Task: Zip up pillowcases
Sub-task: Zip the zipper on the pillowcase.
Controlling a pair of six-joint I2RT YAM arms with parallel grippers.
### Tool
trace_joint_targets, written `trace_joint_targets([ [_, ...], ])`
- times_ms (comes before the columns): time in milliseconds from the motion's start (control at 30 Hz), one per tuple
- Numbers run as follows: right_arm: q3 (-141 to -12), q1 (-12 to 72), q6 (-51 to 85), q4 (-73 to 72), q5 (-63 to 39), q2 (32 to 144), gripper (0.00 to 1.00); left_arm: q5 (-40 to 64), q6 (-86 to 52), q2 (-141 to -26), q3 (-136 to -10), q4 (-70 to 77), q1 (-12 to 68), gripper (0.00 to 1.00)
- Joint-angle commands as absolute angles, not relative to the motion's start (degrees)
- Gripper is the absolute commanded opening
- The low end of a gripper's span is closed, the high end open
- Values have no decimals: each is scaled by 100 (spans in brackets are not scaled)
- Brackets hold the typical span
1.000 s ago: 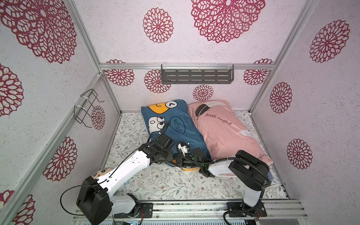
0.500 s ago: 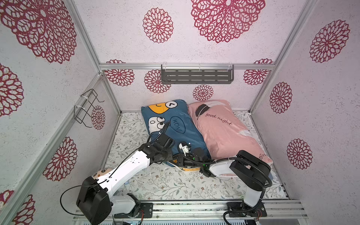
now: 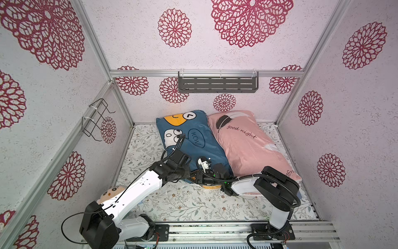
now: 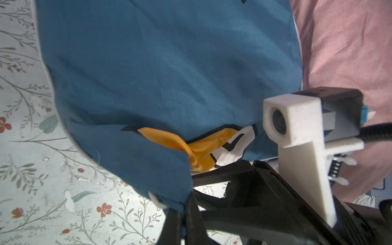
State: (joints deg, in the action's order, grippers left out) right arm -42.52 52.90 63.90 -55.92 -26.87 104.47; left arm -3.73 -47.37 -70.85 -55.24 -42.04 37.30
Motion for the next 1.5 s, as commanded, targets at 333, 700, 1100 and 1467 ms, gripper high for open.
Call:
trace_joint_targets([
  [333, -4446, 5282, 6425, -6306, -2794, 10391, 38, 33, -5084, -6566, -4959, -3551, 3403, 0],
  [700, -4415, 5317, 6441, -6292, -2777, 10540, 38, 107, -5264, -6335, -4818, -3349, 3208, 0],
  [1100, -4519, 5334, 6450, -6295, -2708, 10629, 41, 174, -5315, -6366, -4816, -3232, 3183, 0],
  [1467, -4630, 5335, 6513, -6653, -2667, 10814, 43, 361, -5451, -6278, -4652, -2962, 3159, 0],
])
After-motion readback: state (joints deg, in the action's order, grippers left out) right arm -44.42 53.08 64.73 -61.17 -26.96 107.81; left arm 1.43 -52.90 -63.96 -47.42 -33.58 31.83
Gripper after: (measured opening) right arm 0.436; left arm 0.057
